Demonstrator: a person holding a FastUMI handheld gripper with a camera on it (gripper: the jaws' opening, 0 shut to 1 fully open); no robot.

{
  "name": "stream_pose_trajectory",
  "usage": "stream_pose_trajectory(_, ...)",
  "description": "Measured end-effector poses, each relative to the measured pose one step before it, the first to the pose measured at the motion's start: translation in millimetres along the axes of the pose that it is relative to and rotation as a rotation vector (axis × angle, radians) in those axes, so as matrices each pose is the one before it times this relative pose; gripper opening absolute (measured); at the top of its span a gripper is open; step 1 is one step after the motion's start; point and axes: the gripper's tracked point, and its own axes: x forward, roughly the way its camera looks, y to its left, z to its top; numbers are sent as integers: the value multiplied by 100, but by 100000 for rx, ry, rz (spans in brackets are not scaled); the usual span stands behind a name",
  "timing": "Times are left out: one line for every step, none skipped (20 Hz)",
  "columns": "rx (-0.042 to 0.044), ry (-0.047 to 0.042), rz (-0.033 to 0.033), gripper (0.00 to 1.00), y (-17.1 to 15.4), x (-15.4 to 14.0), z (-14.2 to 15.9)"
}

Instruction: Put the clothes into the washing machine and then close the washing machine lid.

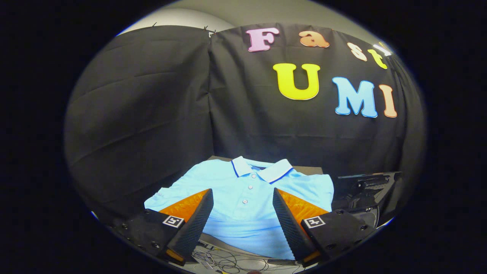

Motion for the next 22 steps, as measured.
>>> stream_pose_trajectory(-998,1820,-123,98,324,799,9)
stream_pose_trajectory(-1742,2732,-784,98,84,825,-139)
stream_pose_trajectory(-1761,2381,-478,98,115,937,-191)
stream_pose_trajectory(-1717,2368,-917,98,-51,771,-97)
stream_pose_trajectory(-929,1578,-917,98,-131,700,-155)
stream_pose_trajectory(226,1530,-659,98,-99,753,-60)
stream_pose_trajectory(447,2253,-406,98,23,745,-173)
stream_pose_trajectory(1031,2232,-231,98,12,611,-189)
stream_pose_trajectory(1082,2425,146,98,140,687,-190)
stream_pose_trajectory(585,2655,334,98,59,594,-185)
stream_pose_trajectory(136,2939,-202,98,10,373,-382)
stream_pose_trajectory(503,4327,550,98,113,561,-791)
stream_pose_trajectory(903,4372,1104,98,302,236,-930)
stream_pose_trajectory(404,4224,-70,98,115,276,-955)
stream_pose_trajectory(-1432,-4745,-634,98,-160,-130,881)
stream_pose_trajectory(-476,3107,-176,97,42,39,-430)
stream_pose_trajectory(787,-1246,132,97,171,138,156)
stream_pose_trajectory(661,1812,154,93,-44,-693,-61)
stream_pose_trajectory(-313,1479,-23,93,5,809,-163)
stream_pose_trajectory(-255,-747,-581,91,-412,-210,391)
stream_pose_trajectory(1999,-95,-778,74,-337,204,130)
stream_pose_trajectory(1584,-1579,-364,58,-237,22,240)
